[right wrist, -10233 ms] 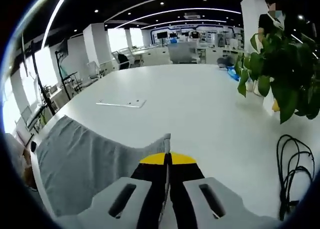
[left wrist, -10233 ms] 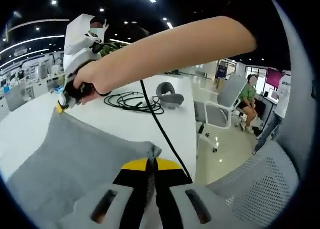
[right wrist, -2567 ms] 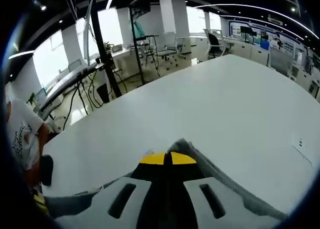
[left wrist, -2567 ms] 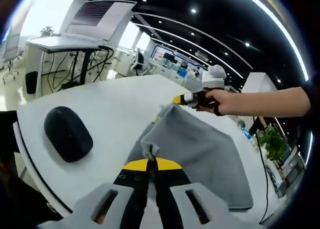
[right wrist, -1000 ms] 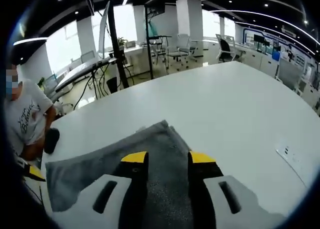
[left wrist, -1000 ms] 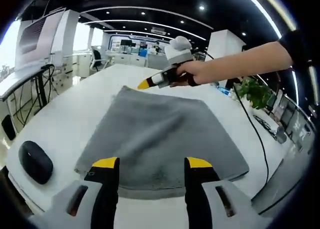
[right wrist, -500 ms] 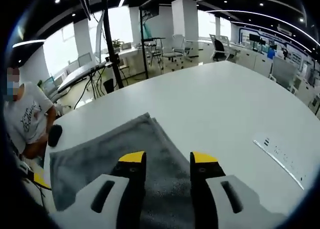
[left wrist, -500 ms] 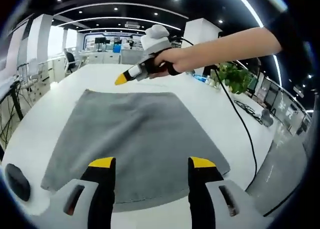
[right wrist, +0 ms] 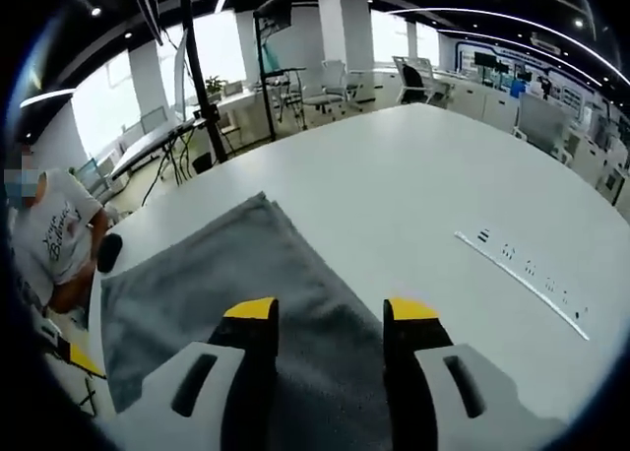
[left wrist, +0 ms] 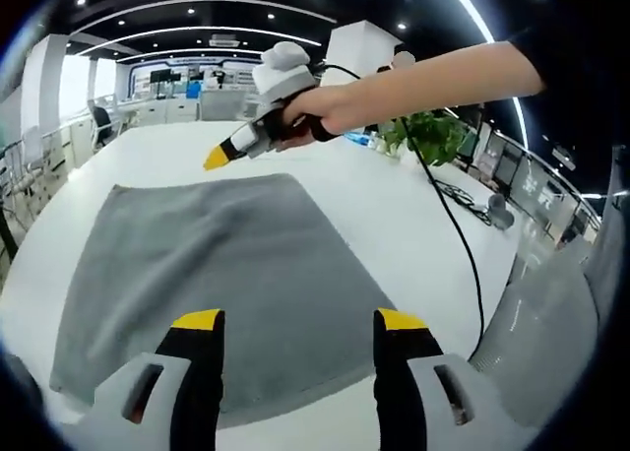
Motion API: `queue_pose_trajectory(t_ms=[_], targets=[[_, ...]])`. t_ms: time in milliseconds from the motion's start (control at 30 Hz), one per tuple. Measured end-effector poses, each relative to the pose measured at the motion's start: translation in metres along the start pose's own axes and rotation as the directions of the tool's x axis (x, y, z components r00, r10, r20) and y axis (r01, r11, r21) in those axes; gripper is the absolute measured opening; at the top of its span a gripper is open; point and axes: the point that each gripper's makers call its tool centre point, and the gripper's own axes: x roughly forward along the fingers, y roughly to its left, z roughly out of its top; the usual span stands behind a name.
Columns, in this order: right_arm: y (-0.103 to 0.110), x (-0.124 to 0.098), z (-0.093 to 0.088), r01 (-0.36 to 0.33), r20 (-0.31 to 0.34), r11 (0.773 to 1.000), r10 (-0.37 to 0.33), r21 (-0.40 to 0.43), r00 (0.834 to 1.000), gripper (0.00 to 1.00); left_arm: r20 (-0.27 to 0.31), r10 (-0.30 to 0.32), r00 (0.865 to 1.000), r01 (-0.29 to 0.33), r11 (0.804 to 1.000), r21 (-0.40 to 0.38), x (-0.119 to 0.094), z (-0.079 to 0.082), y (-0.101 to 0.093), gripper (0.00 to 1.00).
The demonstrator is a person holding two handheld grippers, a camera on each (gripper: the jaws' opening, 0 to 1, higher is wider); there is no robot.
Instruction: Fold the towel on the table until its edges align and the towel forms a compact rectangular stack.
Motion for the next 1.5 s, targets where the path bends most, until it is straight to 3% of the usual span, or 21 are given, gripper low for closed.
queue_pose_trajectory(t_ms=[267, 633, 1067, 1500], targets=[[-0.025, -0.022, -0.013, 0.038, -0.006, 0.999, -0.038, 0.029, 0.999, 0.42, -0.05, -0.084, 0.995, 0.086, 0.996, 0.038, 0.012, -0.001, -0.026, 0.63], [-0.062, -0.049, -0.035, 0.102, -0.021, 0.992, -0.101, 0.069, 0.995, 0.42, -0.105, -0.15, 0.983, 0.16, 0.983, 0.094, 0.026, 0.002, -0.044, 0.63], [-0.071, -0.06, -0.065, 0.125, -0.056, 0.985, -0.119, 0.117, 0.991, 0.4, -0.167, -0.201, 0.965, 0.221, 0.969, 0.115, 0.038, -0.008, -0.07, 0.58], [-0.064, -0.057, -0.09, 0.114, -0.104, 0.984, -0.1, 0.138, 0.99, 0.37, -0.219, -0.253, 0.942, 0.286, 0.948, 0.137, 0.044, -0.018, -0.098, 0.42]])
